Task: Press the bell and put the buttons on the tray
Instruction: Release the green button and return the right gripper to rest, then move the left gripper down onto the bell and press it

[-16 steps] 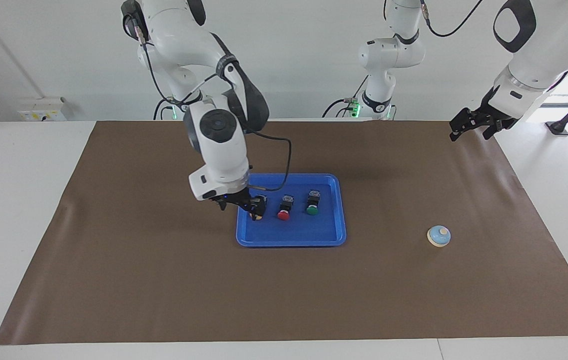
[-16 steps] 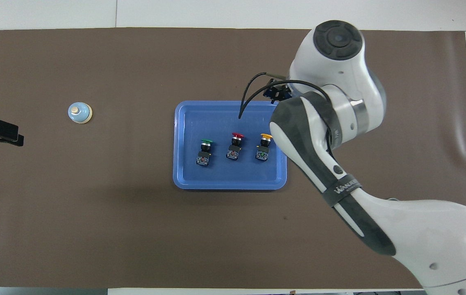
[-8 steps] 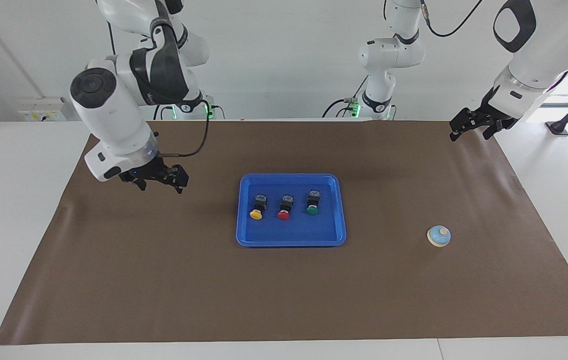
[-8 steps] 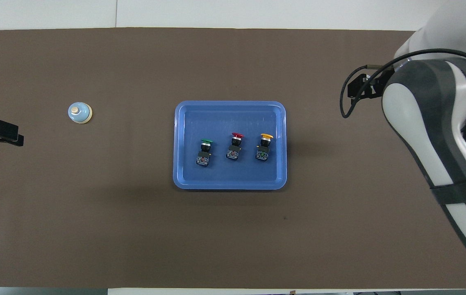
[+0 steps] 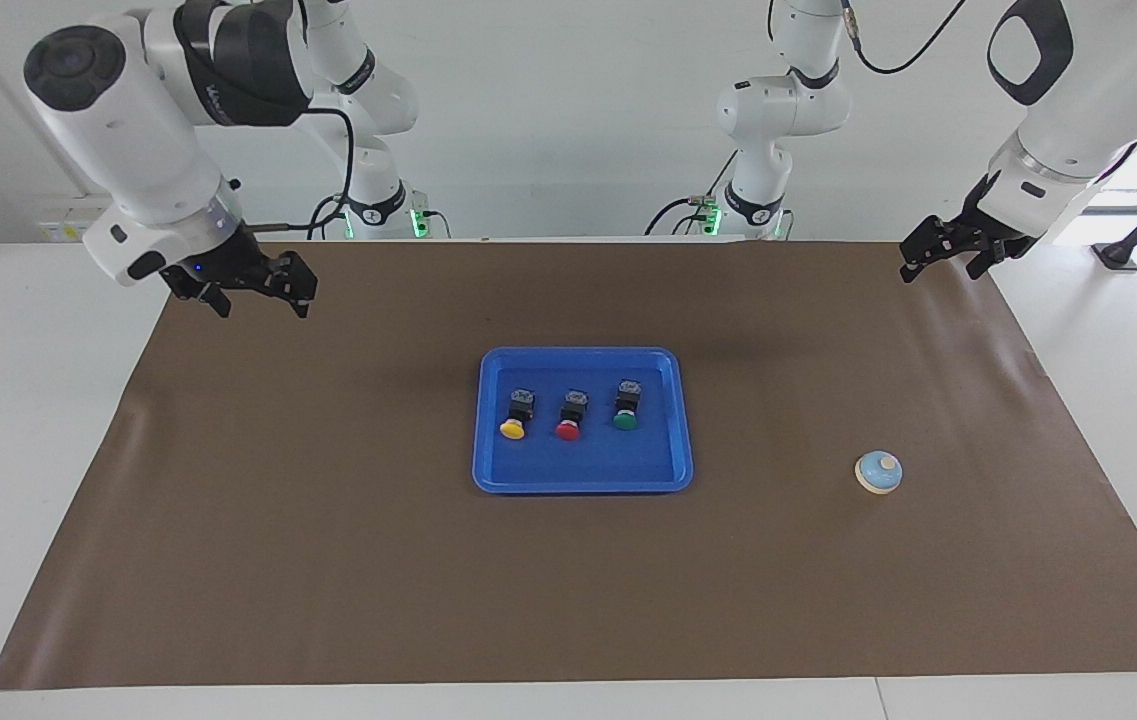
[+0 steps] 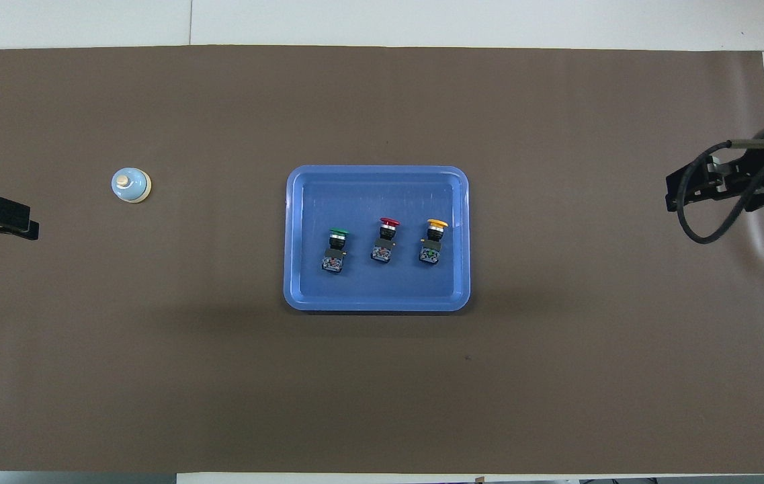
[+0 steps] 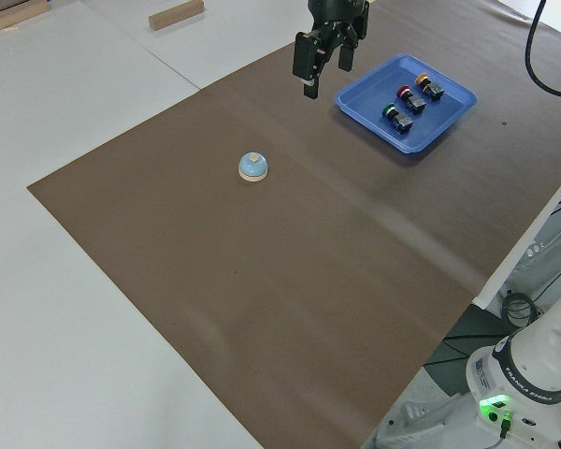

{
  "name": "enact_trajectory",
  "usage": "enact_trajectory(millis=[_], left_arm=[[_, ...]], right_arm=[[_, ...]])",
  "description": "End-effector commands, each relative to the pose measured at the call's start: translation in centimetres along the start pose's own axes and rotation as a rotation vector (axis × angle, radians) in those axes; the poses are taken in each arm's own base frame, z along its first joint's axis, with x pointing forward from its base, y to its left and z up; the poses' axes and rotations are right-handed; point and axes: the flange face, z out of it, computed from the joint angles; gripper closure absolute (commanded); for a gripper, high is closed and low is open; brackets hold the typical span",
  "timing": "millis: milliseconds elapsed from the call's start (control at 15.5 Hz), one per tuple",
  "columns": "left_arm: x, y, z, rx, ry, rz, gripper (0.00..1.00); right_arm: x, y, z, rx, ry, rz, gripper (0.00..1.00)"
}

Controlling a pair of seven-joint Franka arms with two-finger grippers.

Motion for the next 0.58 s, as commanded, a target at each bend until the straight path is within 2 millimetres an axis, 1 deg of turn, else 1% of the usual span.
enact_trajectory(millis=[0, 65, 194, 387, 516], left_arm=[[0.9, -0.1, 1.1, 0.014, 0.08, -0.016, 1.0], [1.6, -0.1, 2.0, 0.013, 0.078, -0.015, 1.0], [3.9, -0.6, 4.5, 0.011, 0.087, -0.026, 1.0], [7.9, -1.0, 9.2, 0.013, 0.091, -0.031, 1.0], [10.1, -0.9, 12.3, 0.014, 0.11, -0.027, 1.0]], right_arm=[[-1.2, 0.7, 1.1, 0.016, -0.006, -0.016, 0.0], [-1.1, 1.0, 1.2, 0.017, 0.0, -0.016, 0.0], [-0.5, 1.6, 1.5, 0.018, 0.015, -0.01, 0.0], [-0.5, 2.1, 1.6, 0.017, 0.012, -0.009, 0.0], [-0.6, 2.2, 1.5, 0.019, 0.012, -0.004, 0.0]])
